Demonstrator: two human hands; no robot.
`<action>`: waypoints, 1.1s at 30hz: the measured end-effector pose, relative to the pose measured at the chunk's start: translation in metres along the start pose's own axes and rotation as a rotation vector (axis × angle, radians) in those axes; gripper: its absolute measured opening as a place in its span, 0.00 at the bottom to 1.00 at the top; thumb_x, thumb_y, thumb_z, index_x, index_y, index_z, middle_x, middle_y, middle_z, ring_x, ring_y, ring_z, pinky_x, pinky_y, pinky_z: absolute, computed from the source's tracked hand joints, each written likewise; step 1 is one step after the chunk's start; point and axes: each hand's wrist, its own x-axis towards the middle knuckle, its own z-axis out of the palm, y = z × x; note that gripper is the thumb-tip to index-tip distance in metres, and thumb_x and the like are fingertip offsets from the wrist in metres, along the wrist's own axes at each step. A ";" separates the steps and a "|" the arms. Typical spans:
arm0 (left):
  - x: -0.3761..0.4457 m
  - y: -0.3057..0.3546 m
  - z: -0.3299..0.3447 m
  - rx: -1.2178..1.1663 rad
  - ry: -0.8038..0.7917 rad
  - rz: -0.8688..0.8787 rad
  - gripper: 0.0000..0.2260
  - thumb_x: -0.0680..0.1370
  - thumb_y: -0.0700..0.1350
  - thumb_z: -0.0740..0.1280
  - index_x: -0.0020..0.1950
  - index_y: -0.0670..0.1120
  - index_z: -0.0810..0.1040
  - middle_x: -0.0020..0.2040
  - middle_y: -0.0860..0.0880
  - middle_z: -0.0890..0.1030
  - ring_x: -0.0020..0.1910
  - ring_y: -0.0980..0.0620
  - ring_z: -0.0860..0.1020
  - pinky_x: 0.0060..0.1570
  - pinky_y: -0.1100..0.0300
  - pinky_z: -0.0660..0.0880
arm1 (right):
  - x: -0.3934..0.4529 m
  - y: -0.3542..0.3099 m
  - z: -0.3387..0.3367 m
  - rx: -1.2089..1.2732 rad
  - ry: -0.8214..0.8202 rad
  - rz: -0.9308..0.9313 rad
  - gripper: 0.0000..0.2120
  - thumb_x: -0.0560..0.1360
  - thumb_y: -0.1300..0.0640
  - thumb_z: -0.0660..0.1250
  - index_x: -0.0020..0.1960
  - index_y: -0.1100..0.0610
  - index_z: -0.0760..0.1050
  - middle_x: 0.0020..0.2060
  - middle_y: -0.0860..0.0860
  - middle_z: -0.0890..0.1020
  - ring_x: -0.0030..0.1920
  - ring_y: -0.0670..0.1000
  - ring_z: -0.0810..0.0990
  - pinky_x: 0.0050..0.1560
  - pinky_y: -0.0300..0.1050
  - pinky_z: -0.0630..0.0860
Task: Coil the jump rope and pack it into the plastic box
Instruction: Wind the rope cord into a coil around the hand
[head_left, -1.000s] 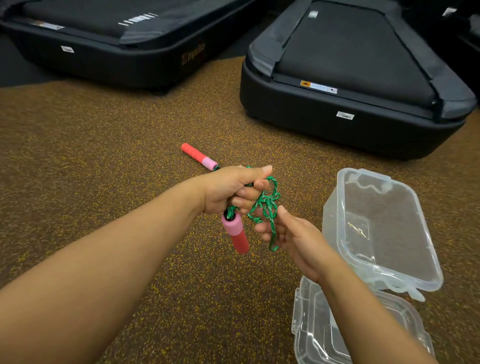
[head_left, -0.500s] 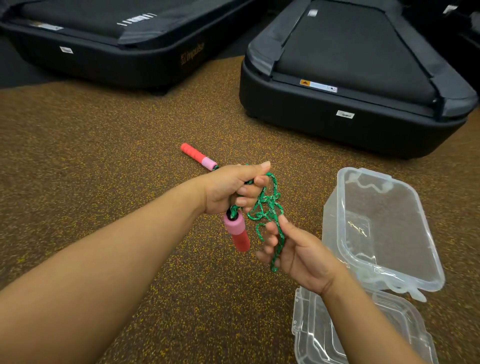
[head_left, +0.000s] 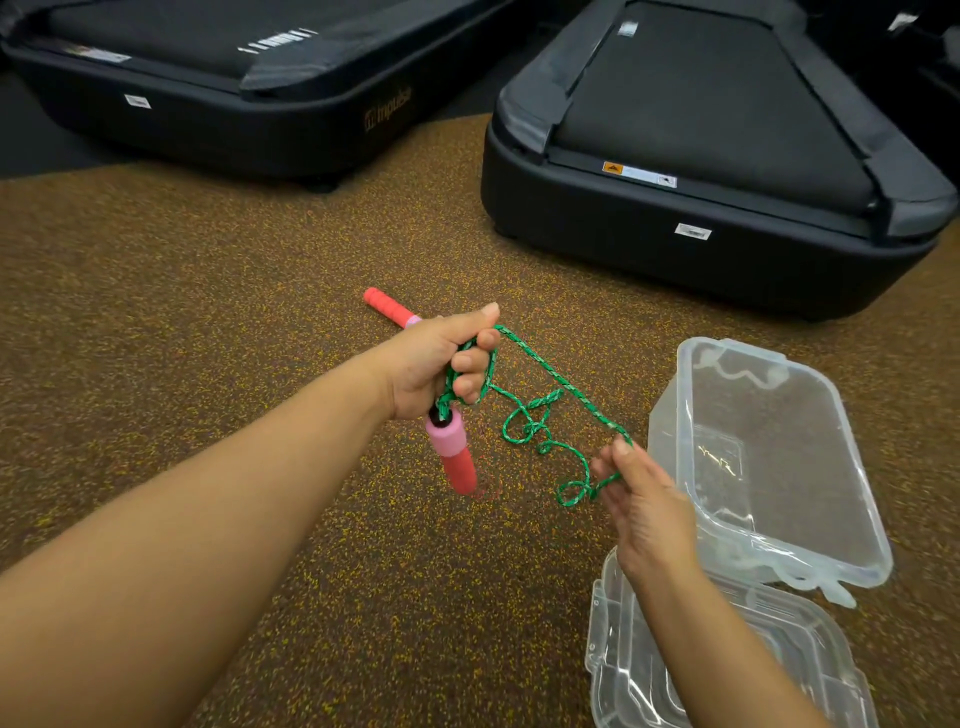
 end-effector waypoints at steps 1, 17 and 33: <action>0.000 -0.001 0.001 0.016 -0.003 -0.008 0.17 0.80 0.55 0.55 0.34 0.49 0.65 0.18 0.55 0.62 0.18 0.57 0.63 0.25 0.63 0.63 | -0.001 0.001 0.001 -0.067 -0.003 -0.022 0.09 0.73 0.61 0.69 0.54 0.60 0.80 0.34 0.49 0.85 0.34 0.44 0.77 0.41 0.37 0.71; -0.005 0.004 0.007 -0.116 -0.333 -0.181 0.48 0.71 0.74 0.41 0.52 0.35 0.82 0.27 0.46 0.78 0.20 0.50 0.72 0.27 0.62 0.68 | -0.019 -0.034 0.056 -0.524 -0.593 -0.272 0.15 0.78 0.68 0.58 0.52 0.50 0.78 0.44 0.44 0.82 0.45 0.39 0.78 0.49 0.32 0.72; 0.003 0.000 0.014 -0.211 -0.023 -0.087 0.54 0.65 0.78 0.36 0.69 0.35 0.65 0.64 0.37 0.76 0.64 0.43 0.75 0.68 0.51 0.66 | -0.038 -0.019 0.047 -1.090 -0.499 -0.761 0.18 0.76 0.40 0.53 0.42 0.50 0.76 0.31 0.42 0.76 0.37 0.43 0.75 0.39 0.47 0.72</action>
